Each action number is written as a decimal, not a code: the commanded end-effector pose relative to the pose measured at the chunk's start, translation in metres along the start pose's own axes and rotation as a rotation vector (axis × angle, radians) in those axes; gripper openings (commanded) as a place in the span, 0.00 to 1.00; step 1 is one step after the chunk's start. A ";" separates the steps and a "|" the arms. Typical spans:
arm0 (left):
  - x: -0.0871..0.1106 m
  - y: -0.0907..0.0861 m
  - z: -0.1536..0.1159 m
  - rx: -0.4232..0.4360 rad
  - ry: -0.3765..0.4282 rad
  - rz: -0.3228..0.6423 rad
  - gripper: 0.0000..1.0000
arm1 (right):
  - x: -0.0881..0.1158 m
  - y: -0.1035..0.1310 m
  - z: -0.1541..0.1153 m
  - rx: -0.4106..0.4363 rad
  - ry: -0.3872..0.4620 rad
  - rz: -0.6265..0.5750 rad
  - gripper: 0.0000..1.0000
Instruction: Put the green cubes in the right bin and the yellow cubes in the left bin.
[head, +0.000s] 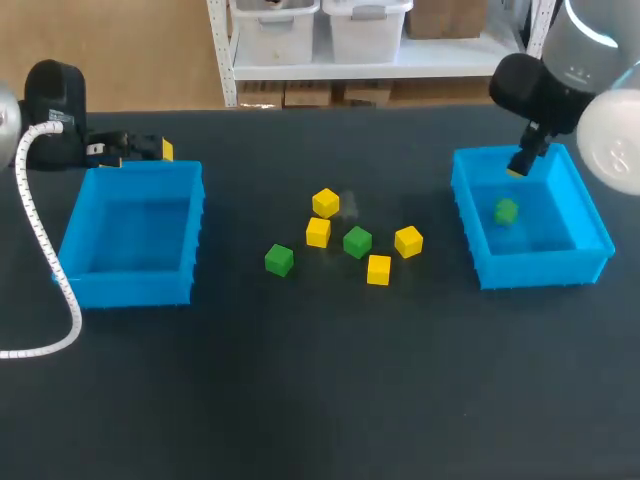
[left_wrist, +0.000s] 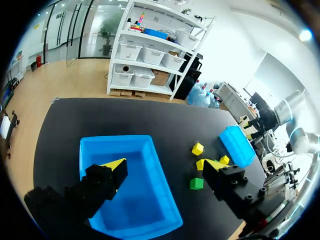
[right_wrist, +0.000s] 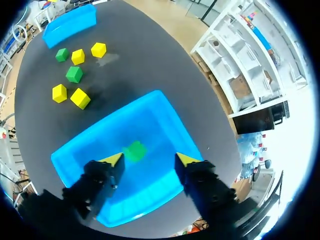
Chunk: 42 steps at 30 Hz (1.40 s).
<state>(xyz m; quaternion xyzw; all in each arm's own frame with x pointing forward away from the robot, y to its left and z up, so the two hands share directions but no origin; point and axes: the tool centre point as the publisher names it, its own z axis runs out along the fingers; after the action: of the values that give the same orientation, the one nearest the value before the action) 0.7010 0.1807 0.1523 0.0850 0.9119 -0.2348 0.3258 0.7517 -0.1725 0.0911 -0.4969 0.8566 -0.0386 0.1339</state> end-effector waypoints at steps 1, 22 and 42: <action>0.001 0.002 0.000 0.010 -0.006 0.002 1.00 | -0.007 -0.001 -0.010 0.003 -0.007 -0.024 1.00; 0.001 0.002 0.000 0.010 -0.006 0.002 1.00 | -0.101 0.049 0.000 -0.038 -0.008 -0.238 1.00; 0.001 0.002 0.000 0.010 -0.006 0.002 1.00 | -0.137 0.119 0.023 -0.087 0.027 -0.074 1.00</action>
<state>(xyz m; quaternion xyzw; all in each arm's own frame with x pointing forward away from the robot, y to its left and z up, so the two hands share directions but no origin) 0.7010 0.1807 0.1523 0.0850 0.9119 -0.2348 0.3258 0.7263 0.0036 0.0731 -0.5359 0.8383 -0.0101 0.0999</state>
